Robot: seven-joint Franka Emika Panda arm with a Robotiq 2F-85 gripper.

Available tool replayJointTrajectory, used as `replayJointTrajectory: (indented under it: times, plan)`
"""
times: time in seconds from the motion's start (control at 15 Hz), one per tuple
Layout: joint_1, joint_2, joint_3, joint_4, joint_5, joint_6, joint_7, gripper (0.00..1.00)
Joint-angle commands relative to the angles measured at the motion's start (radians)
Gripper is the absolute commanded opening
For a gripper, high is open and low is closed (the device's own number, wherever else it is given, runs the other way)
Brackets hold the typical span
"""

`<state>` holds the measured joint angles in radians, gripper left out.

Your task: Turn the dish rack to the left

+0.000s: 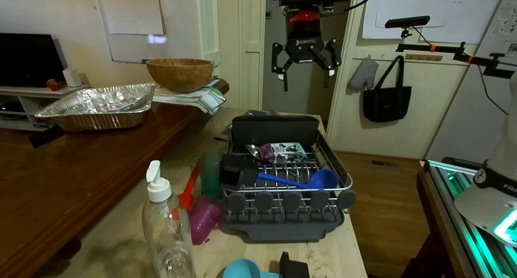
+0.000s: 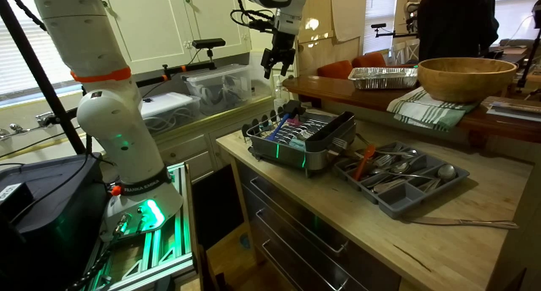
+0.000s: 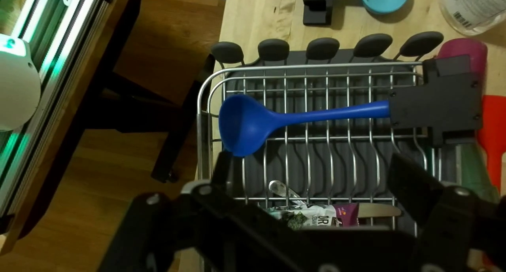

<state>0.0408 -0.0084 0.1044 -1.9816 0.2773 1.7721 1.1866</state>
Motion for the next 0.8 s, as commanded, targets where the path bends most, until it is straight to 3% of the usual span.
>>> replayJointTrajectory:
  times: [0.0, 0.47, 0.73]
  plan:
    - [0.027, 0.037, 0.002, -0.006, -0.042, 0.069, 0.035, 1.00]
    - [0.055, 0.128, -0.004, -0.071, -0.050, 0.325, 0.012, 1.00]
    - [0.077, 0.202, -0.008, -0.046, -0.067, 0.367, 0.067, 1.00]
